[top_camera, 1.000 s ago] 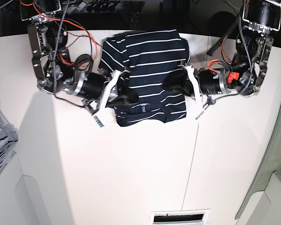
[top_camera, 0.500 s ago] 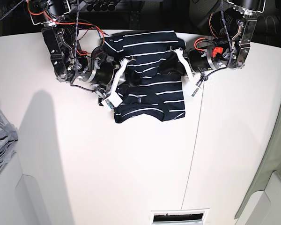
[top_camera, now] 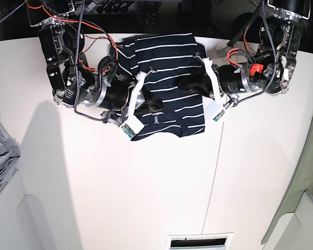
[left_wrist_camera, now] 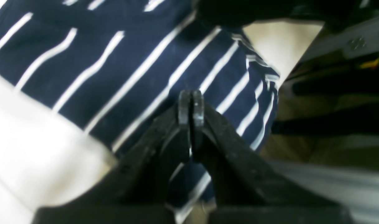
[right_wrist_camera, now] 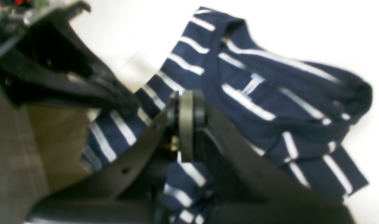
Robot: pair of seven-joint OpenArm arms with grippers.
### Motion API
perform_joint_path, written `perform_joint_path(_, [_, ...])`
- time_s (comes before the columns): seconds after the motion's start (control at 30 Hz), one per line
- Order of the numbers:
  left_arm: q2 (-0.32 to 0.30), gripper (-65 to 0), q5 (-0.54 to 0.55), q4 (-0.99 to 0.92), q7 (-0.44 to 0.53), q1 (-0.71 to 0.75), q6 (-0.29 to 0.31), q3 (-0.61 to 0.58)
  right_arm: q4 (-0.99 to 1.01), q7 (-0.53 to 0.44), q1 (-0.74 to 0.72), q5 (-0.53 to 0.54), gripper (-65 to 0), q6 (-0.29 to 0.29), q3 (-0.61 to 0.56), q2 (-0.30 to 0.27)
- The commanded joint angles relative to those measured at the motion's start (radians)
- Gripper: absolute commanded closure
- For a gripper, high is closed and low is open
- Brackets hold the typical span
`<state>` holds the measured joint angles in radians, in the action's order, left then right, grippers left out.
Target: Layout the t-shirt on the table in an organized manner, then fold the t-shirt properly
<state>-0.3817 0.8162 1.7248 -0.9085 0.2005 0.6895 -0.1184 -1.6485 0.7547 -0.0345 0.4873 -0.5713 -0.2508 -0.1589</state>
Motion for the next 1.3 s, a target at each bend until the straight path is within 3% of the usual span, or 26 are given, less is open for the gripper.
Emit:
perform_joint_path(0.0, [-0.023,0.0,0.018,0.037,0.010,0.023,0.009,0.002,-0.041,-0.006,0.016,0.034,0.0,-0.005,0.010,-0.029])
perform_joint_path(0.2, [-0.119,0.0,0.018,0.159,0.010,0.253,0.009,0.090,-0.206,0.025,0.224,0.109,0.0,-0.005,0.085,-0.175])
perform_joint_path(0.33, [-0.126,0.0,0.011,0.214,0.018,0.433,0.009,0.208,-0.301,0.024,0.407,0.121,0.0,-0.010,0.126,-0.265])
perform_joint_path(0.43, [-0.125,0.0,-0.081,0.198,0.042,0.523,0.009,0.231,-0.312,0.024,0.518,0.116,0.0,-0.013,0.124,-0.322])
perform_joint_path(0.53, [-0.125,0.0,-0.212,0.127,0.139,0.587,0.009,0.222,-0.284,0.023,0.598,0.049,0.0,-0.013,0.124,-0.348])
perform_joint_path(0.7, [-0.125,0.0,-0.371,-0.109,0.294,0.589,0.009,0.175,-0.187,0.023,0.659,-0.011,0.0,-0.012,0.124,-0.350])
perform_joint_path(0.83, [-0.125,0.0,-0.436,-0.355,0.356,0.523,0.009,0.082,-0.043,0.023,0.678,-0.046,0.0,-0.011,0.124,-0.349])
perform_joint_path(1.03, [-0.079,0.0,-0.436,-0.748,0.389,0.307,-0.185,-0.124,0.242,-0.104,0.667,-0.168,0.0,-0.008,0.124,-0.304])
perform_joint_path(1.27, [0.060,0.0,-0.435,-1.033,0.393,0.080,-0.207,-0.278,0.505,-0.123,0.552,-0.193,0.0,-0.008,0.124,-0.204])
